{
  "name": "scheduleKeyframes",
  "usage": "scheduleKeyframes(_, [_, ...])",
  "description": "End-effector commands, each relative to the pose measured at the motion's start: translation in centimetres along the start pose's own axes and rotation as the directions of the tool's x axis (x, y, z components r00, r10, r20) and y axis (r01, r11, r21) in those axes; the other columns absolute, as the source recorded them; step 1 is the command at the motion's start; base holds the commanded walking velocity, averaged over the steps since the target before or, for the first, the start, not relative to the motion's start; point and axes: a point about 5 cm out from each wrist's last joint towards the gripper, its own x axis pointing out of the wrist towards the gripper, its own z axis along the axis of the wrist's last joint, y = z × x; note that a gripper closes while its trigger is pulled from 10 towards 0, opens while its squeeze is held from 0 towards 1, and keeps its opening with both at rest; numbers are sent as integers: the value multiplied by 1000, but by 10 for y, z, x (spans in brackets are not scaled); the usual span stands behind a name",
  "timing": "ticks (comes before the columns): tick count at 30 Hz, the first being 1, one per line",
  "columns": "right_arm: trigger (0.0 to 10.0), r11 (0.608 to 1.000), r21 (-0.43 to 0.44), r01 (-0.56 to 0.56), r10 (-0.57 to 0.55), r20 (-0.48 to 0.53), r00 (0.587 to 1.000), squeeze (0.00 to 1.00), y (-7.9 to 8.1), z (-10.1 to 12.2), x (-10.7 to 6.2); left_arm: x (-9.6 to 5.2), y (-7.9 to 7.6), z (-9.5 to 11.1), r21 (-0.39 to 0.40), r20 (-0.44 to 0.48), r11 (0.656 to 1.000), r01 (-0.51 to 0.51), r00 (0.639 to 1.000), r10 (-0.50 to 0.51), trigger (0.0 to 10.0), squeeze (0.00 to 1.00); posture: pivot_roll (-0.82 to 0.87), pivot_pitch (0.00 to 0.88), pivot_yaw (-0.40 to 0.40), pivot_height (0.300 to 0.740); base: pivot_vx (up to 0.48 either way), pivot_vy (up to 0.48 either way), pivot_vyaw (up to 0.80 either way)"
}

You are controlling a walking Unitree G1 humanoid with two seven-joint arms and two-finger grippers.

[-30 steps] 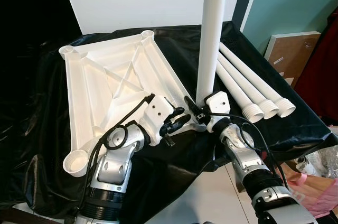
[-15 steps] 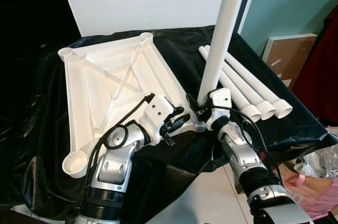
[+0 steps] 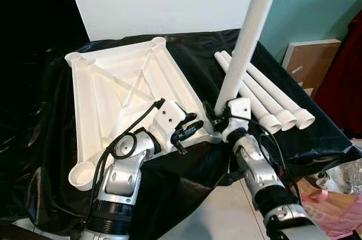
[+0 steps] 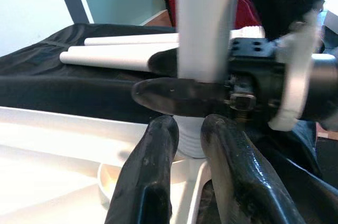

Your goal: Building children table

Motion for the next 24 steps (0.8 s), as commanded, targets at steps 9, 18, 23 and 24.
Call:
scheduleKeyframes(9, [10000, 996, -65, -67, 63, -71, 996, 0, 11, -20, -18, 0, 10, -2, -2, -14, 981, -195, 981, 195, 10000, 0, -2, 42, -23, 740, 0, 0, 0])
scheduleKeyframes(18, [10000, 996, -18, -91, 86, -187, 979, 0, 8, -26, -10, 1, 11, -1, -10, -13, 980, -200, 980, 200, 10000, 0, -12, 52, -21, 740, 0, 0, 0])
scheduleKeyframes(23, [10000, 996, -17, -92, 86, -228, 970, 0, 3, -26, -5, 2, 10, 0, -14, -7, 979, -201, 979, 201, 10000, 0, -14, 53, -23, 740, 0, 0, 0])
scheduleKeyframes(24, [10000, 997, -2, -79, 77, -231, 970, 0, 1, -26, -5, 2, 10, 0, -14, -7, 979, -201, 979, 201, 10000, 0, -14, 53, -23, 740, 0, 0, 0])
